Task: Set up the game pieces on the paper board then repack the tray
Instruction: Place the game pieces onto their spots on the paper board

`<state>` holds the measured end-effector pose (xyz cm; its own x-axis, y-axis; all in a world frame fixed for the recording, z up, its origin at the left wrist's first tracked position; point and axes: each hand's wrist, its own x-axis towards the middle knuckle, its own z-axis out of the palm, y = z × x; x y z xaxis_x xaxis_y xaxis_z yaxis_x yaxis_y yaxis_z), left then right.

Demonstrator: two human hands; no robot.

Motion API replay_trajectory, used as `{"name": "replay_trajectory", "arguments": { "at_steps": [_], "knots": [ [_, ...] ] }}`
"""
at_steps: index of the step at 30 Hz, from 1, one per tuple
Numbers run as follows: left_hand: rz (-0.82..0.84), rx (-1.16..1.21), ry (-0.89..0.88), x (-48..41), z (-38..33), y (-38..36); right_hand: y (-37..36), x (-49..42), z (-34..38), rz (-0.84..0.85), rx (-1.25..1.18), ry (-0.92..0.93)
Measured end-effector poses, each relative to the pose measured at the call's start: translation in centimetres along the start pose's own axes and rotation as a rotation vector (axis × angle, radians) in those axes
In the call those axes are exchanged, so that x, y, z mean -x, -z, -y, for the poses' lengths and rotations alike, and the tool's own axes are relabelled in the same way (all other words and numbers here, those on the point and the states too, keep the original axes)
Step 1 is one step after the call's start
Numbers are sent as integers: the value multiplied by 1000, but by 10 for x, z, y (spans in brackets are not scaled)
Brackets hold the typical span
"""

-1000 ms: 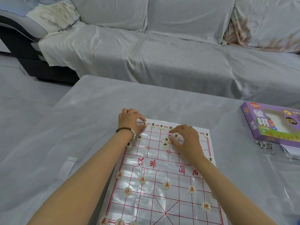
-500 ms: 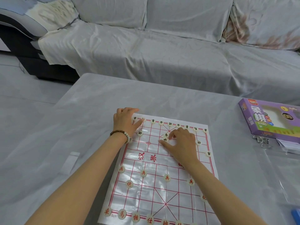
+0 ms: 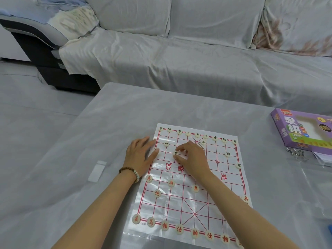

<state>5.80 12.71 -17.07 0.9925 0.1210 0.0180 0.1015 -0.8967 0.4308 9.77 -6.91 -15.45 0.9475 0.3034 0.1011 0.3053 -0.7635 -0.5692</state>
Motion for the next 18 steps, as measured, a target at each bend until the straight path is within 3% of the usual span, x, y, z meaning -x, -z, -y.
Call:
{"name": "replay_trajectory", "arguments": {
  "at_steps": [8, 14, 18],
  "knots": [
    [6, -64, -10, -2, 2, -6, 0, 1, 1, 24, 13, -9],
    [-7, -32, -13, -2, 2, -5, 31, -5, -22, -187, -38, -137],
    [-4, -34, -19, -1, -1, -3, 33, -5, -34, -93, 35, -168]
  ]
}}
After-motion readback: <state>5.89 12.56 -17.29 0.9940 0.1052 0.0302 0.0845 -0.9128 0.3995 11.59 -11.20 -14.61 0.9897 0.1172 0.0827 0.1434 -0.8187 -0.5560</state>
